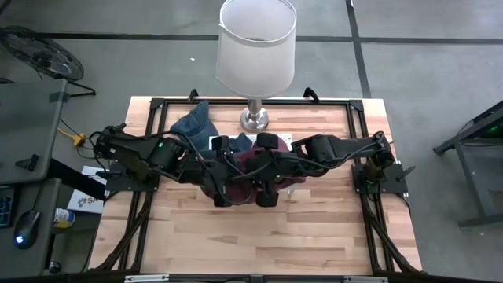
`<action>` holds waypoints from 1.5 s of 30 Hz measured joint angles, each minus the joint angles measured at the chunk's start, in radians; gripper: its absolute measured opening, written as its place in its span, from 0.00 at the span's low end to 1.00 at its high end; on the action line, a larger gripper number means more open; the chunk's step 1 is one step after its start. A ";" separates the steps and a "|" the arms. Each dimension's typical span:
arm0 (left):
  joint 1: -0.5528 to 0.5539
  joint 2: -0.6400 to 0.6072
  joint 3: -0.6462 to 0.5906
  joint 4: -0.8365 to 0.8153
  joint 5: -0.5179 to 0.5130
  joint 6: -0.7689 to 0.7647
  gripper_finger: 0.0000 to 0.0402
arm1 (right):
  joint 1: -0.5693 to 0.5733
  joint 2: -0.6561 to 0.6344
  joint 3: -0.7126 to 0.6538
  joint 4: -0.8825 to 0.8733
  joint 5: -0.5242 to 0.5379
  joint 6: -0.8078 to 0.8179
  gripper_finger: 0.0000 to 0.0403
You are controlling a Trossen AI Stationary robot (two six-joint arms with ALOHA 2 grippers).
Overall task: Pick & Place hat
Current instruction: Stack the red cap on top of the other red cap on the shelf
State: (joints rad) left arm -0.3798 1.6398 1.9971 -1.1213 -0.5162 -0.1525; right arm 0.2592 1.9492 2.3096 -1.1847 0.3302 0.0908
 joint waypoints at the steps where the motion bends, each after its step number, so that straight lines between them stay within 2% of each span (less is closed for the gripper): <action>1: 0.000 0.000 0.000 0.000 -0.002 0.000 0.01 | 0.000 0.000 0.000 -0.001 0.001 0.005 0.31; 5: 0.000 0.000 0.000 0.002 0.000 0.002 0.01 | 0.000 0.000 0.000 -0.003 -0.031 0.020 0.22; 10: 0.000 0.000 0.000 0.000 0.015 0.000 0.01 | -0.002 0.000 0.000 -0.003 -0.066 0.052 0.06; 18: -0.001 0.000 0.000 0.001 0.026 -0.010 0.10 | 0.005 0.001 -0.002 0.026 -0.093 0.068 0.05; 23: 0.000 -0.002 0.000 0.000 0.083 -0.011 0.12 | 0.011 0.002 -0.002 0.031 -0.102 0.092 0.05; 27: -0.001 -0.002 0.001 0.003 0.086 0.023 0.15 | 0.018 0.002 -0.002 0.032 -0.088 0.093 0.05; 30: 0.000 -0.002 0.002 0.010 0.110 0.044 0.22 | 0.020 0.002 -0.002 0.032 -0.082 0.101 0.05; 38: -0.001 -0.003 0.002 0.018 0.118 0.043 0.50 | 0.025 0.002 -0.002 0.031 -0.051 0.110 0.05; 41: -0.001 -0.003 0.002 0.018 0.118 0.043 0.54 | 0.025 0.002 -0.002 0.030 -0.050 0.111 0.05; 45: 0.000 -0.014 0.004 0.034 0.118 0.044 0.54 | 0.026 0.002 -0.002 0.021 -0.054 0.113 0.05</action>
State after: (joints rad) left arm -0.3797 1.6257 2.0011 -1.0871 -0.3984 -0.1088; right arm 0.2855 1.9514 2.3077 -1.1641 0.2763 0.2034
